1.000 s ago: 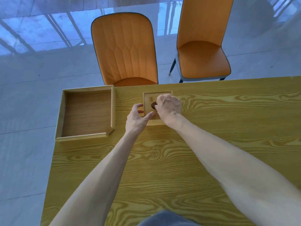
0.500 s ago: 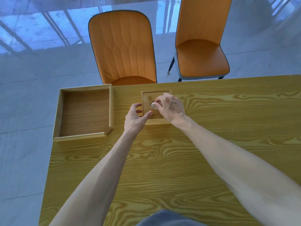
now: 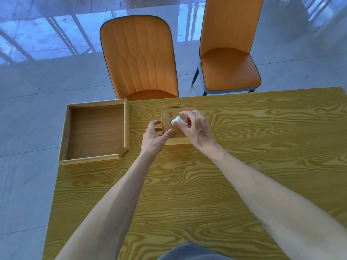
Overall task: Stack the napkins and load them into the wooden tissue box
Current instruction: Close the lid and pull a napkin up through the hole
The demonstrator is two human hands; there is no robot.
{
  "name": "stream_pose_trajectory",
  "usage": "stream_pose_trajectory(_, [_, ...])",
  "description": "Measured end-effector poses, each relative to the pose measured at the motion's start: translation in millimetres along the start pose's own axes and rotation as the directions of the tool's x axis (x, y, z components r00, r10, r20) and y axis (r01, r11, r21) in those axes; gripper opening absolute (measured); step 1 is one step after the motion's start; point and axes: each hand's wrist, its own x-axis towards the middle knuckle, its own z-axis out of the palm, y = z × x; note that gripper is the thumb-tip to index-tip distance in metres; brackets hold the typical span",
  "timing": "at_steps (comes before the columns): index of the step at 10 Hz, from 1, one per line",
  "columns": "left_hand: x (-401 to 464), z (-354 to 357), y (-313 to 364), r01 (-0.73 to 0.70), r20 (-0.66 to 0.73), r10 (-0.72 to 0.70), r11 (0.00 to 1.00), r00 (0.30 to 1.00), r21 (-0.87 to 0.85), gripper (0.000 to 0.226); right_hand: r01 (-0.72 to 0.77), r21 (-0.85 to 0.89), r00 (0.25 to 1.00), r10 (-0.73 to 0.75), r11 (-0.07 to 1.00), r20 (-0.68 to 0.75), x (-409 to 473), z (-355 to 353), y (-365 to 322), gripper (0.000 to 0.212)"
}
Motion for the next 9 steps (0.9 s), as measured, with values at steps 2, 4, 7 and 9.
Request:
stream_pose_trajectory(2, [-0.2,0.1,1.4,-0.001,-0.001,0.001,1.0,1.0,0.004,0.065,-0.057,-0.021,0.994,0.054,0.998,-0.09,-0.1,5.3,-3.6,0.023])
stream_pose_trajectory(4, [1.0,-0.4,0.8,0.016,0.003,-0.016,1.0,1.0,-0.012,0.065,-0.108,0.196,0.977,0.14,0.975,-0.158,-7.7,10.3,0.8,0.022])
stream_pose_trajectory(7, [1.2,0.1,0.7,0.021,0.002,-0.021,1.0,1.0,-0.013,0.065,-0.053,0.254,0.978,0.102,0.966,-0.182,-10.6,11.7,8.5,0.02])
stream_pose_trajectory(9, [0.8,1.3,0.5,0.025,0.003,-0.025,1.0,1.0,-0.003,0.064,-0.025,0.246,0.982,0.07,0.969,-0.178,-12.2,9.8,12.8,0.018])
